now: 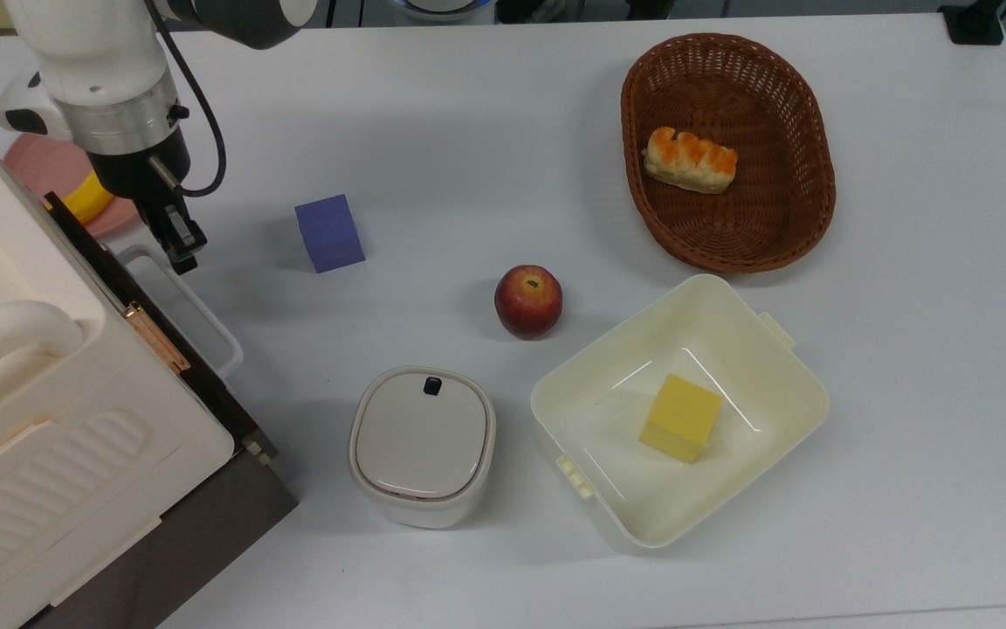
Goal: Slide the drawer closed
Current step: 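Push the drawer front into the dark cabinet with the gripper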
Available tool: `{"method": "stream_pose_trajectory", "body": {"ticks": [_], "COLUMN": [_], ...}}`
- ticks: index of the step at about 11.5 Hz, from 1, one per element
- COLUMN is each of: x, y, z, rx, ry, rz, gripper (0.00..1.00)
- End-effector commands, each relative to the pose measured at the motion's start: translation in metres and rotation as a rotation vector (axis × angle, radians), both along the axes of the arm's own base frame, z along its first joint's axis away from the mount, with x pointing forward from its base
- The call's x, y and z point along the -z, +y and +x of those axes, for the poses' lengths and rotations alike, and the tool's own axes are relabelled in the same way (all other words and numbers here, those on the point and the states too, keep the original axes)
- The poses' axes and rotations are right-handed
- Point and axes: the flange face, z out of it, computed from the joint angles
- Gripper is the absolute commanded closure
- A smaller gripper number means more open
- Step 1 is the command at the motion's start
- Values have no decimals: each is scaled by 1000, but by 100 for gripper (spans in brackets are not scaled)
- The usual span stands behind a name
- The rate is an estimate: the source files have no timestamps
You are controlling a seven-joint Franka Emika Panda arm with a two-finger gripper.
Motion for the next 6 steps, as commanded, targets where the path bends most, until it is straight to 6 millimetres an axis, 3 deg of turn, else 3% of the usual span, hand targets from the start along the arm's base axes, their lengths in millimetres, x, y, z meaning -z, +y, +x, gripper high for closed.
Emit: {"method": "stream_pose_trajectory", "body": {"ticks": [1, 6], "x": [-9, -5], "y": [-9, -14], "z": [7, 6], "rx": [14, 19], "ry": [-82, -78], "rz": [-13, -13], "gripper": [100, 100]}}
